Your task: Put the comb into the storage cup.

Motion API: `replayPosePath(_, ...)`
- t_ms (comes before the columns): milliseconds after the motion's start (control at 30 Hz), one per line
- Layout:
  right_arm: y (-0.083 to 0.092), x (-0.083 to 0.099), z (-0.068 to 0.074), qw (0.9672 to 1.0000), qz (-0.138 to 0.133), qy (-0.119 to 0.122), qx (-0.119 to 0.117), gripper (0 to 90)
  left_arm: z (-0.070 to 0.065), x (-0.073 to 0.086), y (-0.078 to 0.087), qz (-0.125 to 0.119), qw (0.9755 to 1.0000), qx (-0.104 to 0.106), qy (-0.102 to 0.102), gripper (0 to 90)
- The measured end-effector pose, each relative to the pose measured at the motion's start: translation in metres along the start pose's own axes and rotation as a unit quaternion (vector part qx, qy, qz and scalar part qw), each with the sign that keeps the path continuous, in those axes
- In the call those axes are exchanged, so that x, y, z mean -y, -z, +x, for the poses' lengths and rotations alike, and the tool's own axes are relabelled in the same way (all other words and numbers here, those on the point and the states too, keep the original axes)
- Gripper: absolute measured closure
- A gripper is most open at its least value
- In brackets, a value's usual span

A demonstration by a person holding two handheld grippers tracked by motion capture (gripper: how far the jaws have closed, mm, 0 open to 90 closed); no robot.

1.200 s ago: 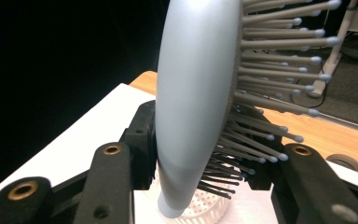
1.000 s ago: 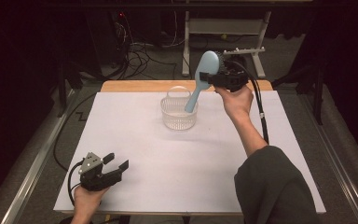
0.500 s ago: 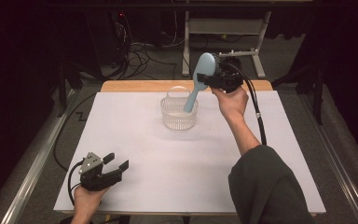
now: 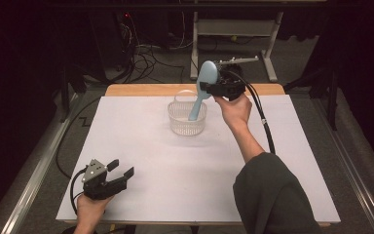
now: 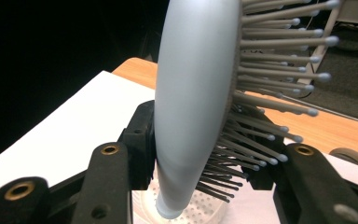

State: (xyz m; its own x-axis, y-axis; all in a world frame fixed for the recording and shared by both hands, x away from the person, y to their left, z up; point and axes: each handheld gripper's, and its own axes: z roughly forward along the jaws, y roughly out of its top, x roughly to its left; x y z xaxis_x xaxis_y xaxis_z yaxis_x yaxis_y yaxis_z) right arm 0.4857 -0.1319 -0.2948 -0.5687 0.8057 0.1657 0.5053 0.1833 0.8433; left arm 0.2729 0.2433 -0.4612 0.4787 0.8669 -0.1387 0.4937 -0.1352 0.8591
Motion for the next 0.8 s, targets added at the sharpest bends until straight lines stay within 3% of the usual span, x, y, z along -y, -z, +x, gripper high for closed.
replayPosePath(500,-0.020,0.015,0.001,0.9998,0.017,-0.009,-0.001,53.8,-0.001,0.000,-0.001,0.004,1.0000,0.000,-0.006,33.2)
replayPosePath(800,-0.033,0.020,0.008,0.9996,0.027,-0.003,-0.001,53.3,-0.001,0.000,0.000,0.004,1.0000,0.003,-0.007,33.1)
